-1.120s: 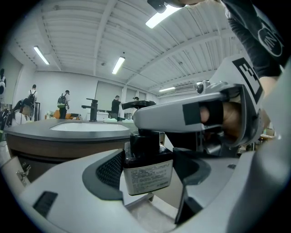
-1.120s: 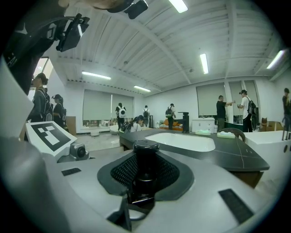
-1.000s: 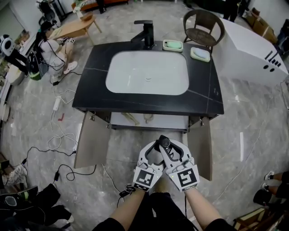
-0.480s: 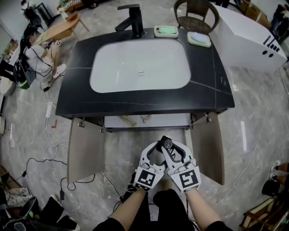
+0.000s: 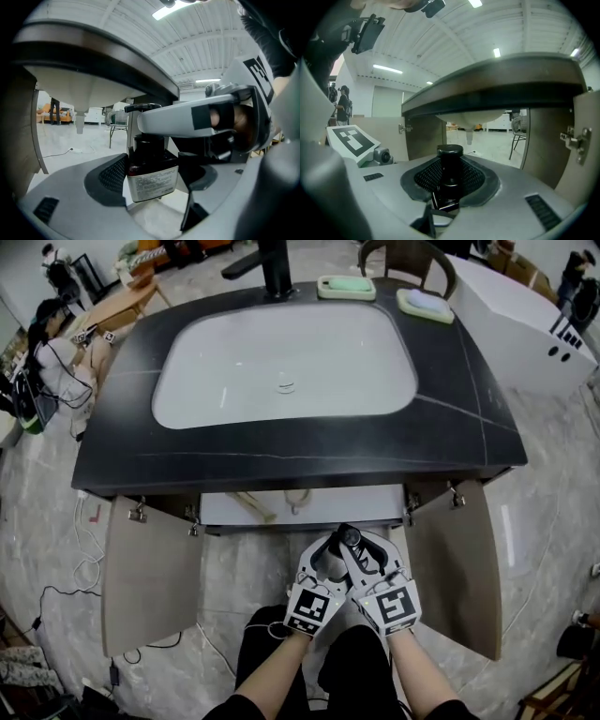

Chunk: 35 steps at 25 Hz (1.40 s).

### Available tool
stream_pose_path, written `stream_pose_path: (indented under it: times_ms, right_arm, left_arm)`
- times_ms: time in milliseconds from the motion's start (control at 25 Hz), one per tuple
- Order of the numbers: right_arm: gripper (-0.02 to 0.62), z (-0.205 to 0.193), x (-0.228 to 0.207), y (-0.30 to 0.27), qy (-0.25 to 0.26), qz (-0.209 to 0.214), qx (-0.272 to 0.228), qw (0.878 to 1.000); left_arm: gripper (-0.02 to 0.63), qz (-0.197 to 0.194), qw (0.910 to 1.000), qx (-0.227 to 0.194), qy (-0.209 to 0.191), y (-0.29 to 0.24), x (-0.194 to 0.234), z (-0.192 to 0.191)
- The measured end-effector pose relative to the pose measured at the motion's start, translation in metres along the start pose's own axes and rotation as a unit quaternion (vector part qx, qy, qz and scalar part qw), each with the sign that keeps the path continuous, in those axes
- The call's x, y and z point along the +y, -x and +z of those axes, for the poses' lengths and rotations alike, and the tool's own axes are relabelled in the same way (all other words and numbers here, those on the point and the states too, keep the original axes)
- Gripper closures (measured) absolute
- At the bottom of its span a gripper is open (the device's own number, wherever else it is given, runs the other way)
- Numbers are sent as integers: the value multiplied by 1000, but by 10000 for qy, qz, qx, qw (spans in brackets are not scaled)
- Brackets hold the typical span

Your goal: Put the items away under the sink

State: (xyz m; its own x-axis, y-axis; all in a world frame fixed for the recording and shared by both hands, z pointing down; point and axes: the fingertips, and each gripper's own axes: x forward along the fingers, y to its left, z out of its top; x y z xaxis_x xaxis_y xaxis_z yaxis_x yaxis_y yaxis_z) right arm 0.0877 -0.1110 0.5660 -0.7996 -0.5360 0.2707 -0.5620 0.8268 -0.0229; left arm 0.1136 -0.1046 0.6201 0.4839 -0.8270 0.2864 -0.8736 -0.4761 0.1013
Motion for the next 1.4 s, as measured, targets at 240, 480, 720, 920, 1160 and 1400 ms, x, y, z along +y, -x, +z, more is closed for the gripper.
stream_pose_path:
  times_ms: [240, 480, 720, 920, 1160, 1400]
  right_arm:
    - [499, -86, -30, -39, 113, 64, -79, 9999]
    - [503, -148, -55, -67, 310, 221, -449, 9983]
    - [505, -183, -62, -81, 391, 206, -494, 9978]
    - [505, -189, -72, -86, 161, 77, -642, 9978]
    - [505, -199, -82, -110, 90, -161, -633, 9978]
    - [506, -208, -93, -133, -113, -416, -623, 9971]
  left_arm:
    - [262, 380, 9990, -2, 233, -58, 22, -80]
    - [262, 540, 9982, -243, 134, -102, 39, -135]
    - [262, 588, 9974, -295, 309, -118, 47, -167]
    - [262, 159, 9990, -260, 313, -129, 50, -175]
    - [262, -203, 9987, -63, 463, -142, 68, -187]
    - [276, -237, 9981, 36, 560, -143, 92, -194]
